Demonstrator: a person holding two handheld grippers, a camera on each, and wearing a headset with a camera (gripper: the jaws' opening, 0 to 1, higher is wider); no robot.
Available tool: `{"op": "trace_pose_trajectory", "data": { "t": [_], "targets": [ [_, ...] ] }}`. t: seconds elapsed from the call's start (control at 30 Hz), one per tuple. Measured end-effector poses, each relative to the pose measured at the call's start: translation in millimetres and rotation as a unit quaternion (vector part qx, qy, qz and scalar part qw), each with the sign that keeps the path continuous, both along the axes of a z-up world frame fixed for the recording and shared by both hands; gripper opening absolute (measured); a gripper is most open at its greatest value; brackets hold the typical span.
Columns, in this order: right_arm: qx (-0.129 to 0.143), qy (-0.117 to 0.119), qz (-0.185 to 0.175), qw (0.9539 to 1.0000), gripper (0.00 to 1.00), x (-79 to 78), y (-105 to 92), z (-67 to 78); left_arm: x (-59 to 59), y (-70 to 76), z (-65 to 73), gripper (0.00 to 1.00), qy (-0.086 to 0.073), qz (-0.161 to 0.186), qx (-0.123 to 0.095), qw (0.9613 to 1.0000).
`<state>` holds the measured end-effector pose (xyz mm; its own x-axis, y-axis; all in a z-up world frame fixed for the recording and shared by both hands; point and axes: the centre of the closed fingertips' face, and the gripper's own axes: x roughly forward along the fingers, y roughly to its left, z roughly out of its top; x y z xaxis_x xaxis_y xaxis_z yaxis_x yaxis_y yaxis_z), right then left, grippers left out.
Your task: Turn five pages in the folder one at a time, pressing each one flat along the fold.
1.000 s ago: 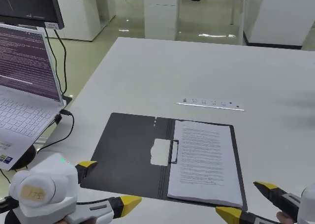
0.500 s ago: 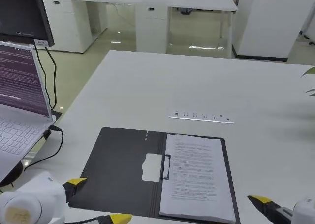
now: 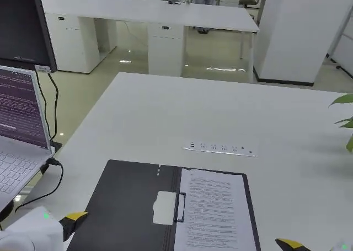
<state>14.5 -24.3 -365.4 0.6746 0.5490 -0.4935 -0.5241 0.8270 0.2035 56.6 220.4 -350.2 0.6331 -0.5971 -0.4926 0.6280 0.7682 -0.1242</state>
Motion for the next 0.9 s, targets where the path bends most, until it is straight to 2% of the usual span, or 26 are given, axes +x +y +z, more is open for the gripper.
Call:
{"op": "trace_pose_trajectory", "data": {
  "t": [0.2, 0.47, 0.67, 0.9],
  "targets": [
    [-0.004, -0.001, -0.010, 0.9999, 0.78, -0.6, -4.0, -0.2, -2.5, 5.1, -3.2, 0.82, 0.003, 0.002, 0.000, 1.0000],
    [-0.003, 0.000, -0.022, 0.9997, 0.78, -2.3, -9.7, -0.5, 3.4, 19.9, -0.8, 0.81, 0.002, 0.017, 0.001, 0.9998],
    [0.006, 0.004, -0.034, 0.9994, 0.77, -2.4, -12.5, -1.4, 3.9, 23.1, -1.4, 0.82, 0.002, 0.019, 0.007, 0.9998],
    [-0.002, 0.012, -0.024, 0.9996, 0.77, -3.7, -9.6, -6.1, 4.5, 21.3, -2.7, 0.82, 0.005, 0.020, 0.005, 0.9998]
  ]
}}
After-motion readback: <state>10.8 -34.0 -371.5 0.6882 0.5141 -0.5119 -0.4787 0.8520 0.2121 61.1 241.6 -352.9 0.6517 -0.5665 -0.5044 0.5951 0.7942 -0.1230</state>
